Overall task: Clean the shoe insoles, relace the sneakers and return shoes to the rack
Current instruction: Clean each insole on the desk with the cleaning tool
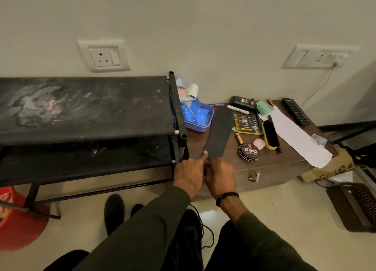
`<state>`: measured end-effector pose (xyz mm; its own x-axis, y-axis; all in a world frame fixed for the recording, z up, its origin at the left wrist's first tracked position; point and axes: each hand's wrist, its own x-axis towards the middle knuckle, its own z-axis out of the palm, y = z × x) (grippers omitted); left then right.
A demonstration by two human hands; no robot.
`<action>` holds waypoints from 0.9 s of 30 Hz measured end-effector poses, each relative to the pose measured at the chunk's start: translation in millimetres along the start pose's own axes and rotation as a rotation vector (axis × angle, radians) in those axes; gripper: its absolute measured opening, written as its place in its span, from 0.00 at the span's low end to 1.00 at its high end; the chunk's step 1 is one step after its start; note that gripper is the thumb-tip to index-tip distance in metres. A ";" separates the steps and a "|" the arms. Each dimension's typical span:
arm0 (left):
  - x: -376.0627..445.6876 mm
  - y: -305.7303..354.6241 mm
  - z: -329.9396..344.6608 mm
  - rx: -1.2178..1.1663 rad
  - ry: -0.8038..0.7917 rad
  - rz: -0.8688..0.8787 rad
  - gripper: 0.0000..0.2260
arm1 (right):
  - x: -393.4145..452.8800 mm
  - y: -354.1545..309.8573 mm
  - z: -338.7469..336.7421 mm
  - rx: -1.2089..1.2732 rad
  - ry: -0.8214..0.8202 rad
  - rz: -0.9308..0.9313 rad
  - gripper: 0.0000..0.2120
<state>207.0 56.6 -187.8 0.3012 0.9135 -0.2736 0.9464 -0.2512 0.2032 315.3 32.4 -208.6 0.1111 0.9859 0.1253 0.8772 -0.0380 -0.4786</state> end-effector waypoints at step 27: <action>-12.8 62.4 -37.5 -1.410 0.147 -0.561 0.07 | -51.7 21.1 -85.7 2.120 0.017 0.589 0.16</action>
<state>257.8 41.2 -136.4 -0.1416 0.8281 -0.5425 0.0256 0.5509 0.8342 368.1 -33.4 -150.6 0.1101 0.9307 -0.3487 -0.9044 -0.0517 -0.4236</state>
